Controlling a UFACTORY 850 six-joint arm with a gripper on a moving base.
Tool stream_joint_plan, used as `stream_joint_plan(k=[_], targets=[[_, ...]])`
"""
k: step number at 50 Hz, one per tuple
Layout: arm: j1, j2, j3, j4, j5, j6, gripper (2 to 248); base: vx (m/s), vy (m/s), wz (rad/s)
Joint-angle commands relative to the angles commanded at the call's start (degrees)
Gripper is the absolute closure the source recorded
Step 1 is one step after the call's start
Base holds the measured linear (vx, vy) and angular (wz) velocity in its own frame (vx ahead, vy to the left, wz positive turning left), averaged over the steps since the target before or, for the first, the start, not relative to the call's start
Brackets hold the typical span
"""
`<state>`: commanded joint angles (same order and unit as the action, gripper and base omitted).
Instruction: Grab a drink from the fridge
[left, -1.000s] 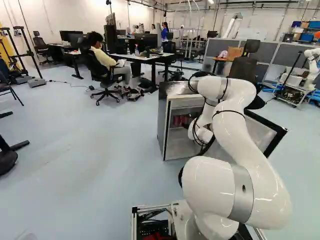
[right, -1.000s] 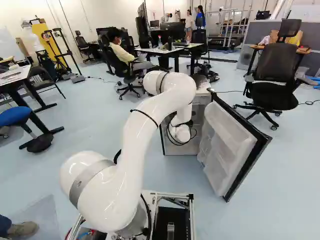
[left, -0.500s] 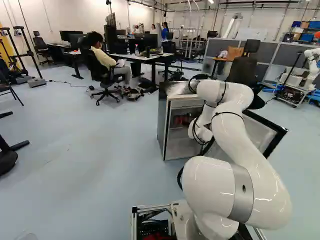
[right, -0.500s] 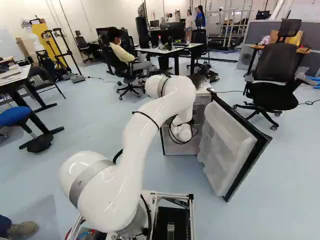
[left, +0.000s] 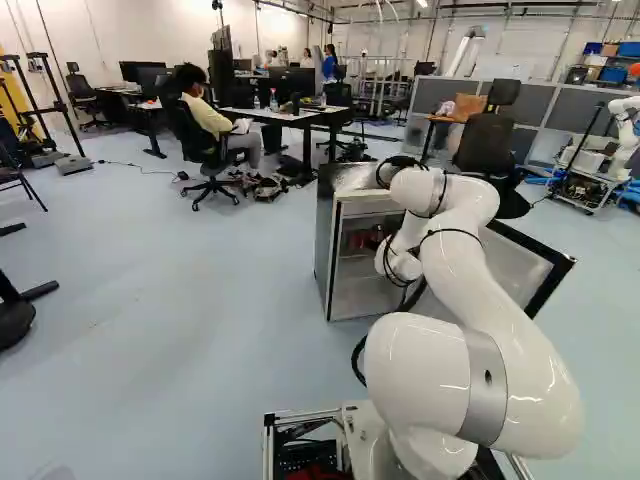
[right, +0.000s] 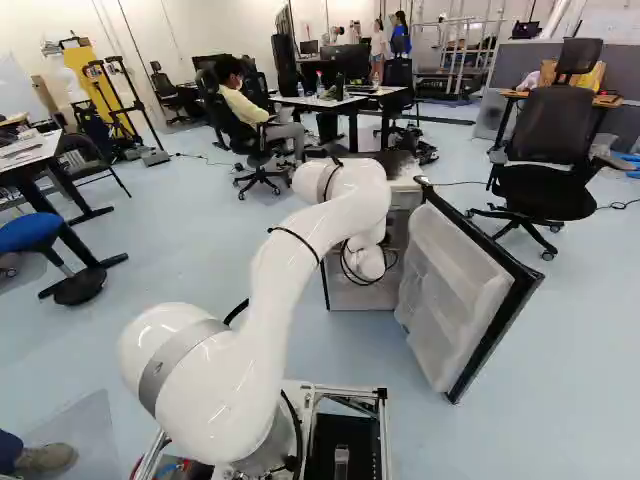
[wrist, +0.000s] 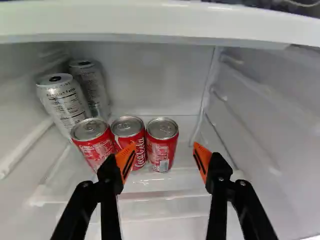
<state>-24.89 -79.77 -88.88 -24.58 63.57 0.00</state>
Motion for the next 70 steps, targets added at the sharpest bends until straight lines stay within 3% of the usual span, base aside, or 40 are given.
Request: stream_joint_plan(k=[18, 70], targets=[[1.0, -2.52, -4.51, 0.0, 0.0, 0.0, 78, 0.0, 0.0, 0.0], [1.98, -3.15, -5.63, 3.64, -2.59, 0.0, 78, 0.0, 0.0, 0.0]])
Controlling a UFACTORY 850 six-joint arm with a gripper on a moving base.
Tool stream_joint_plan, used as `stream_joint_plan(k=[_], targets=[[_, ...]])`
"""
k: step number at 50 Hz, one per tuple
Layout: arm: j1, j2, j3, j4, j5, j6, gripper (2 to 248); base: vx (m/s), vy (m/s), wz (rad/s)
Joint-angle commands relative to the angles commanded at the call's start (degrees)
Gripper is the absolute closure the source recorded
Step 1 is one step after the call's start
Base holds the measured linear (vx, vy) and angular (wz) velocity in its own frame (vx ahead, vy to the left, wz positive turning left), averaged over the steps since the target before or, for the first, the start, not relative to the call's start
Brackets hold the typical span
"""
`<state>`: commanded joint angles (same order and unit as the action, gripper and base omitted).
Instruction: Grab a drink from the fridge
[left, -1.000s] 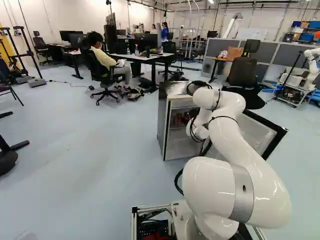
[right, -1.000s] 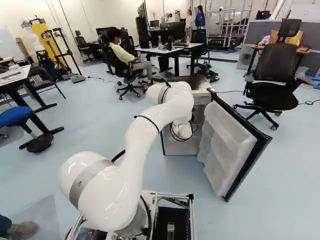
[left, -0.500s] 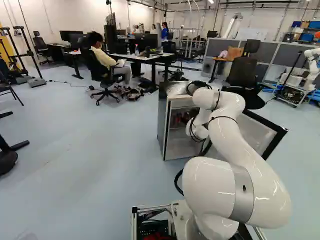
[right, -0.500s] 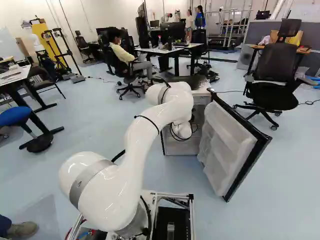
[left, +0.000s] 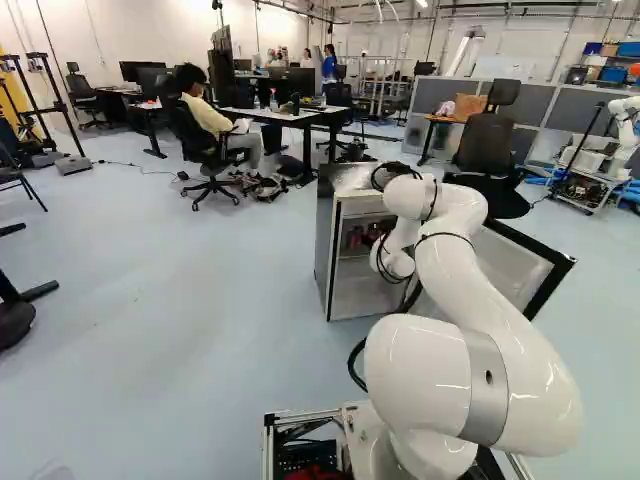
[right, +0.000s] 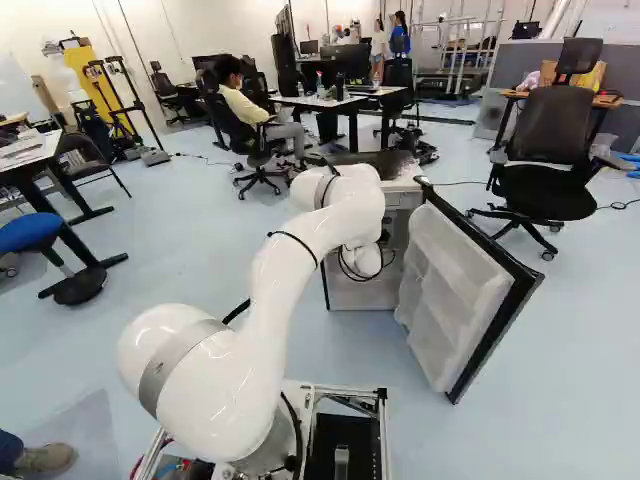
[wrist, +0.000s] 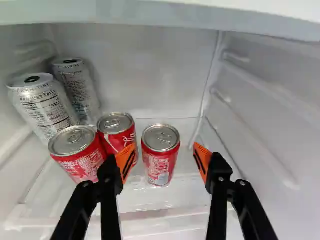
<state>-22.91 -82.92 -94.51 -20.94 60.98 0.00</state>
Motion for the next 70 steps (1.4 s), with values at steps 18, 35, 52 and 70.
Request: stream_joint_plan(k=[18, 35, 52, 70], targets=[[0.17, -0.17, -0.3, 0.0, 0.0, 0.0, 78, 0.0, 0.0, 0.0], [0.17, -0.17, -0.3, 0.0, 0.0, 0.0, 157, 0.0, 0.0, 0.0], [0.17, 1.57, 1.16, 0.0, 0.0, 0.0, 157, 0.0, 0.0, 0.0], [0.1, 2.86, 2.59, 0.0, 0.0, 0.0, 157, 0.0, 0.0, 0.0]])
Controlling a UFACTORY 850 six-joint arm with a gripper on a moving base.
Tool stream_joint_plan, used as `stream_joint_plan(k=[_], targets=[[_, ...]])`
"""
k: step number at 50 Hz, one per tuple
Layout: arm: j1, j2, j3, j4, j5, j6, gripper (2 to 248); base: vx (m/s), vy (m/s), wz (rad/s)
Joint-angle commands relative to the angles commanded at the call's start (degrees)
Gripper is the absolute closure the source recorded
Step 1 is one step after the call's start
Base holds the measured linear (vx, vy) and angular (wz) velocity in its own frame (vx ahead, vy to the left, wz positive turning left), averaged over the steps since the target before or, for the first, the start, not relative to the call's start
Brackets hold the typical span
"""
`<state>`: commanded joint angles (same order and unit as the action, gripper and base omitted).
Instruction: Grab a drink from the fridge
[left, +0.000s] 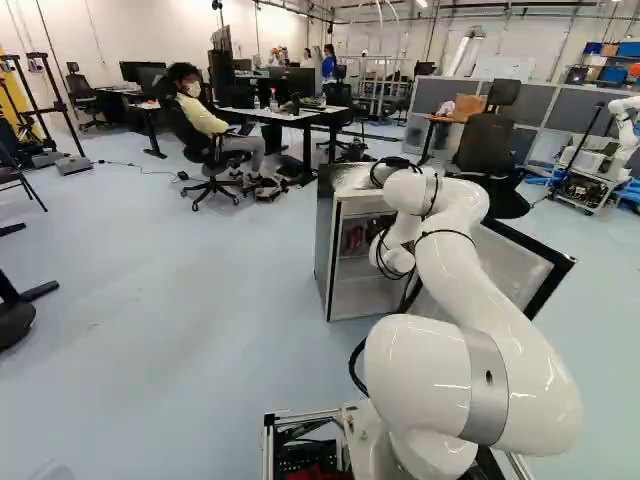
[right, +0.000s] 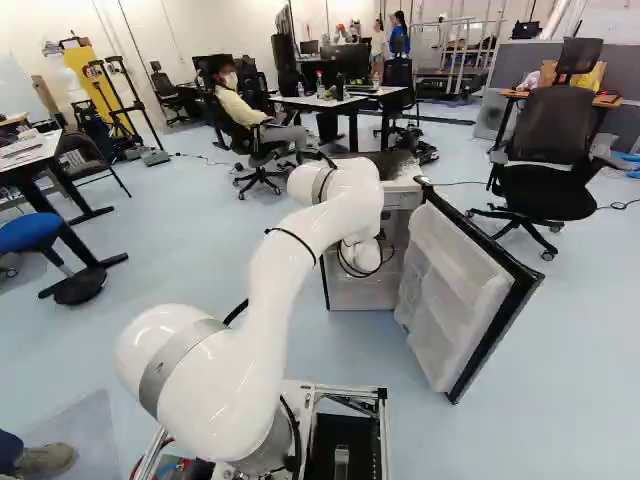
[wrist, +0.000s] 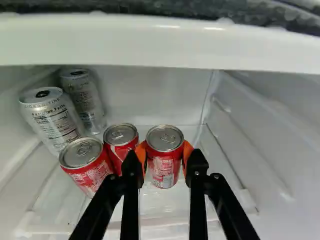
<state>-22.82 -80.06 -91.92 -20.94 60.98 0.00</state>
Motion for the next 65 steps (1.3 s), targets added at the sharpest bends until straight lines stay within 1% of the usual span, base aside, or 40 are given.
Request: stream_joint_plan(k=[14, 40, 65], targets=[[-0.34, 2.05, 3.62, 0.0, 0.0, 0.0, 157, 0.0, 0.0, 0.0], [-1.33, 7.85, 14.02, 0.0, 0.0, 0.0, 157, 0.0, 0.0, 0.0], [-2.32, 16.82, 25.98, 0.0, 0.0, 0.0, 157, 0.0, 0.0, 0.0]])
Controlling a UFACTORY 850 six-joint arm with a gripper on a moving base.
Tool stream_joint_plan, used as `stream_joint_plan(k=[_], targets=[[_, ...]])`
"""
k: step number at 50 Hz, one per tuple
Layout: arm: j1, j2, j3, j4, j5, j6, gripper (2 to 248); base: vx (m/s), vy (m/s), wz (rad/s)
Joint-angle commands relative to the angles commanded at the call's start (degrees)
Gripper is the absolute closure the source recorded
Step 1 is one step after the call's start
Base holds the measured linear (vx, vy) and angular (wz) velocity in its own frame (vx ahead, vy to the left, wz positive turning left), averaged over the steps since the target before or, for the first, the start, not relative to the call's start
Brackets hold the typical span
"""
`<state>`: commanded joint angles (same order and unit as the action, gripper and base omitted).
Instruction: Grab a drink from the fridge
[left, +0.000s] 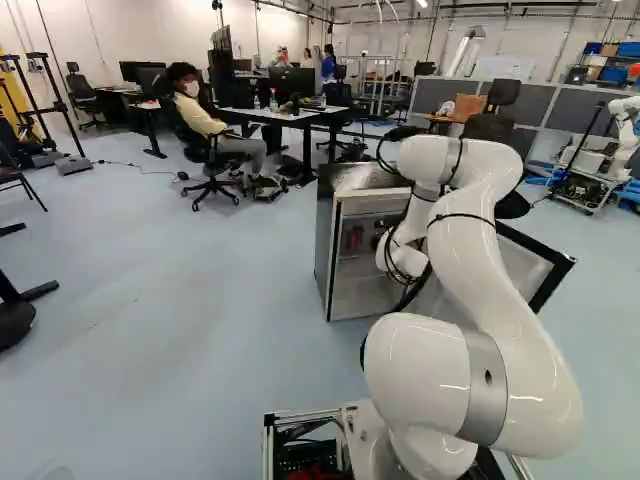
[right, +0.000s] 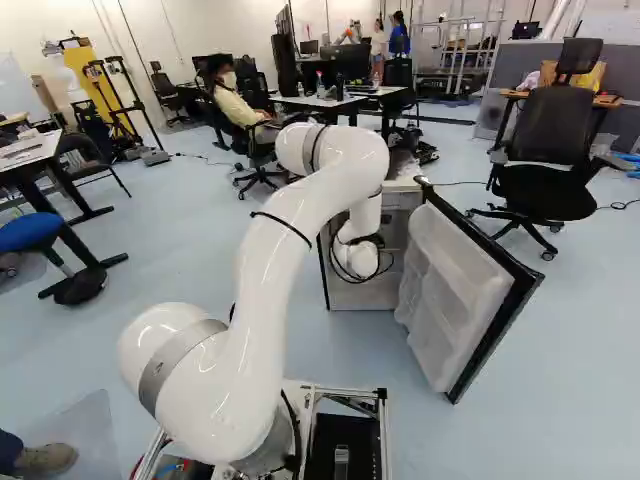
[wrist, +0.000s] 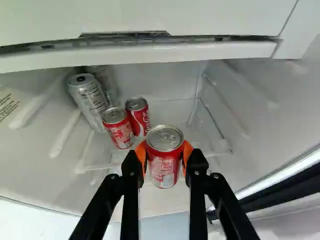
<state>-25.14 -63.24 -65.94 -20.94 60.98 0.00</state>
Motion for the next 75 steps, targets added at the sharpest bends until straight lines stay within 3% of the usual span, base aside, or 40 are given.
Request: stream_joint_plan(k=[45, 75], targets=[[-0.88, 16.8, 20.22, 1.1, 0.0, 0.0, 157, 0.0, 0.0, 0.0], [0.21, 28.27, 32.5, 3.16, 0.0, 0.0, 157, 0.0, 0.0, 0.0]])
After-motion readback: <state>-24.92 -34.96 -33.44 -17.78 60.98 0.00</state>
